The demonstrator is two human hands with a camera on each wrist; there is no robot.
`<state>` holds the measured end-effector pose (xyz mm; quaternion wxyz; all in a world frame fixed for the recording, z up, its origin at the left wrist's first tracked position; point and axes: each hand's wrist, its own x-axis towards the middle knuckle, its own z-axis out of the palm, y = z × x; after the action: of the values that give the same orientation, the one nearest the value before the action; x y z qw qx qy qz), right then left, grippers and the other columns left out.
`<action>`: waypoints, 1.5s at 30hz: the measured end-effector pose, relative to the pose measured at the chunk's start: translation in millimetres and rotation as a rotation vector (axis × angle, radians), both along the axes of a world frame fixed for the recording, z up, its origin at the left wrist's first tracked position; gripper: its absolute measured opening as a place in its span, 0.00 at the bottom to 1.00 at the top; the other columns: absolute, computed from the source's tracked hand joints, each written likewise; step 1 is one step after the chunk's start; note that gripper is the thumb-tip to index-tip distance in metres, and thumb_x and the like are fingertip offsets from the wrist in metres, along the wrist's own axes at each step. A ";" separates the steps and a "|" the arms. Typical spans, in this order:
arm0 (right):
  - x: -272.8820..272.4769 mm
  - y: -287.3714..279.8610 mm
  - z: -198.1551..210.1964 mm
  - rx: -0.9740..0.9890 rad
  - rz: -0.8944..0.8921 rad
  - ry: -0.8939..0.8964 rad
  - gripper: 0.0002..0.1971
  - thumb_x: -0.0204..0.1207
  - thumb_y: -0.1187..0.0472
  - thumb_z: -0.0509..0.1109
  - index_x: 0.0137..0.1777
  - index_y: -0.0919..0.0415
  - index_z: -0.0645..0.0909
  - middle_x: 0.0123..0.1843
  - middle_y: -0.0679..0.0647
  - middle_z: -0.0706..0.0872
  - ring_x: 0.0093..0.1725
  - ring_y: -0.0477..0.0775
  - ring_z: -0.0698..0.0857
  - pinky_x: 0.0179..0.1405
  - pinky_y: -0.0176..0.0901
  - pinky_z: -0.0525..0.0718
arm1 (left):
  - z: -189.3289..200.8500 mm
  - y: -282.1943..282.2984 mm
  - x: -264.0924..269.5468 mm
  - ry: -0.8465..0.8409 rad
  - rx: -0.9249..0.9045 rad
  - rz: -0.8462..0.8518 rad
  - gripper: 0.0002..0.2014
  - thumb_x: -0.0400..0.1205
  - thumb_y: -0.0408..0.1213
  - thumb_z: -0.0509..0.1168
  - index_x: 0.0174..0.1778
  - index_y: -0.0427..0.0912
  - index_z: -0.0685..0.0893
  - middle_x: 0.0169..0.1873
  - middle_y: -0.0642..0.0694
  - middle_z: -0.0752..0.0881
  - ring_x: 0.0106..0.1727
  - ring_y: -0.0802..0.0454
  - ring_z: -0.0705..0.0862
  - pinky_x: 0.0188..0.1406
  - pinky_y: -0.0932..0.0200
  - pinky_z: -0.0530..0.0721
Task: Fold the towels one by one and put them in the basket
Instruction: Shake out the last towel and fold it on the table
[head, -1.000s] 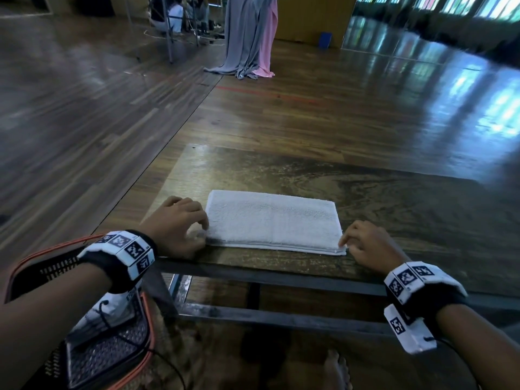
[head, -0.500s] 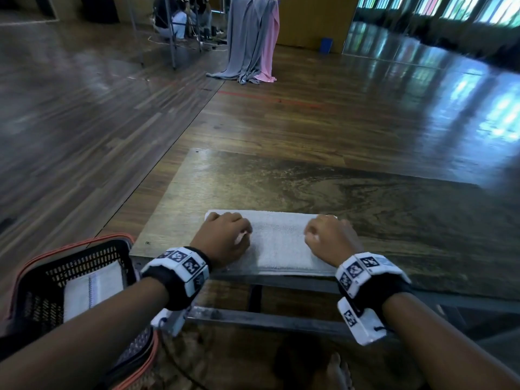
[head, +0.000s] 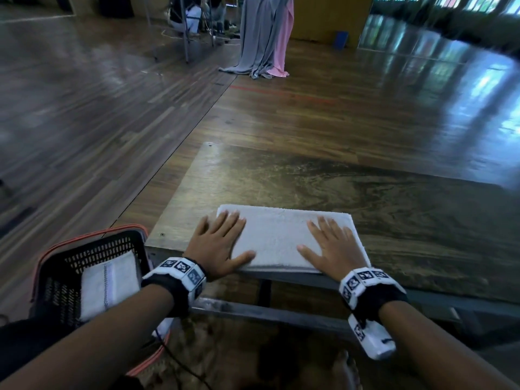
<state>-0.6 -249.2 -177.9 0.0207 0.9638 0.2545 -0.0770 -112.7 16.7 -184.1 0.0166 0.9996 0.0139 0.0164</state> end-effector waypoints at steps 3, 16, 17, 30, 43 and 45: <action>8.2 -28.8 5.4 -0.009 -0.092 0.055 0.46 0.66 0.22 0.36 0.82 0.45 0.43 0.85 0.49 0.39 0.84 0.52 0.39 0.81 0.60 0.41 | 1.4 14.9 -18.2 0.088 -0.084 0.063 0.43 0.71 0.74 0.31 0.81 0.55 0.43 0.83 0.46 0.45 0.84 0.46 0.42 0.81 0.38 0.42; 54.2 68.2 56.5 0.064 -0.031 -0.070 0.31 0.75 0.31 0.55 0.72 0.48 0.72 0.73 0.54 0.78 0.73 0.59 0.74 0.73 0.57 0.66 | 32.2 -20.5 -61.6 0.069 -1.061 0.550 0.25 0.79 0.50 0.64 0.65 0.39 0.65 0.52 0.38 0.85 0.51 0.38 0.85 0.56 0.41 0.84; 50.0 87.8 55.3 0.003 0.040 -0.032 0.30 0.75 0.33 0.56 0.73 0.47 0.72 0.74 0.54 0.77 0.74 0.58 0.73 0.73 0.56 0.66 | 33.2 -23.7 -59.1 0.014 -1.154 0.591 0.24 0.79 0.46 0.66 0.63 0.38 0.66 0.51 0.37 0.85 0.51 0.37 0.86 0.56 0.39 0.84; 42.8 188.7 58.2 0.128 0.269 0.378 0.18 0.76 0.55 0.68 0.28 0.61 0.69 0.30 0.58 0.70 0.36 0.55 0.70 0.36 0.44 0.64 | 37.2 -39.2 -34.1 0.009 -1.538 0.777 0.10 0.77 0.40 0.68 0.30 0.43 0.81 0.30 0.43 0.81 0.34 0.47 0.78 0.27 0.61 0.72; 57.5 140.1 152.5 1.057 0.202 0.431 0.05 0.75 0.66 0.71 0.47 0.57 0.81 0.33 0.52 0.77 0.31 0.39 0.77 0.34 0.27 0.72 | 94.5 -14.7 -26.0 -0.886 -0.884 0.360 0.11 0.74 0.29 0.68 0.50 0.43 0.79 0.42 0.48 0.83 0.41 0.55 0.80 0.41 0.70 0.75; 60.8 125.5 147.6 1.077 0.146 0.504 0.07 0.76 0.69 0.68 0.43 0.56 0.81 0.30 0.54 0.77 0.27 0.44 0.76 0.30 0.33 0.71 | 96.1 -21.1 -23.8 -0.861 -0.853 0.267 0.15 0.72 0.27 0.69 0.54 0.41 0.78 0.43 0.47 0.82 0.42 0.55 0.80 0.43 0.75 0.74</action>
<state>60.2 -123.7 -30.3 -0.5263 0.7708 0.3204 -0.1620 -136.5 -4.4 -88.0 0.4165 0.7982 0.1363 0.4132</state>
